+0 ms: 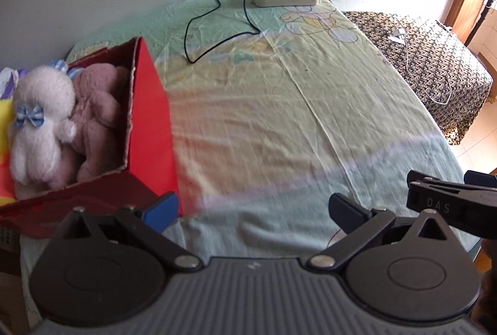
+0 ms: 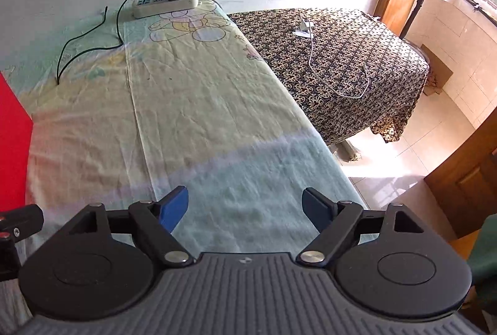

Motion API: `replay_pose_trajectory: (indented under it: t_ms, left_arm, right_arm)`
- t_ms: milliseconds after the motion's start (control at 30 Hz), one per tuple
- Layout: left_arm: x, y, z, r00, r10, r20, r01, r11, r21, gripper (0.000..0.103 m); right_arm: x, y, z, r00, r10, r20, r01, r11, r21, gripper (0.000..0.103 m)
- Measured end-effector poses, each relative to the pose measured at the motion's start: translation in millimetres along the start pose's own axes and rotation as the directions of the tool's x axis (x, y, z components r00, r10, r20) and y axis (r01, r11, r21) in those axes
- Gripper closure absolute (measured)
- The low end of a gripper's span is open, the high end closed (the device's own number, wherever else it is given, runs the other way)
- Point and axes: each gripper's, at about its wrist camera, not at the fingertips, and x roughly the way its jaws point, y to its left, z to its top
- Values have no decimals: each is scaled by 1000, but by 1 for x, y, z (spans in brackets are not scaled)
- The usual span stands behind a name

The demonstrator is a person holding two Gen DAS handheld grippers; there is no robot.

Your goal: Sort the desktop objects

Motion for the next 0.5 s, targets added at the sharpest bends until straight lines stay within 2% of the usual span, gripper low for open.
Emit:
replay_pose_trajectory:
  t_ms: [133, 300, 400, 500]
  left_arm:
    - [-9, 16, -12, 1000, -2, 19, 3, 998, -69, 0]
    - [-15, 36, -22, 996, 84, 17, -82, 994, -74, 0]
    - [-17, 58, -29, 999, 52, -8, -52, 995, -83, 0]
    - [-23, 82, -33, 996, 87, -14, -88, 991, -99, 0]
  right_arm:
    - [7, 22, 1, 995, 68, -72, -75, 991, -107, 20]
    - [5, 51, -1, 980, 171, -105, -185, 972, -146, 20]
    - [0, 71, 0, 977, 187, -99, -201, 965, -169, 20]
    - [-5, 91, -2, 976, 191, -105, -208, 961, -183, 20]
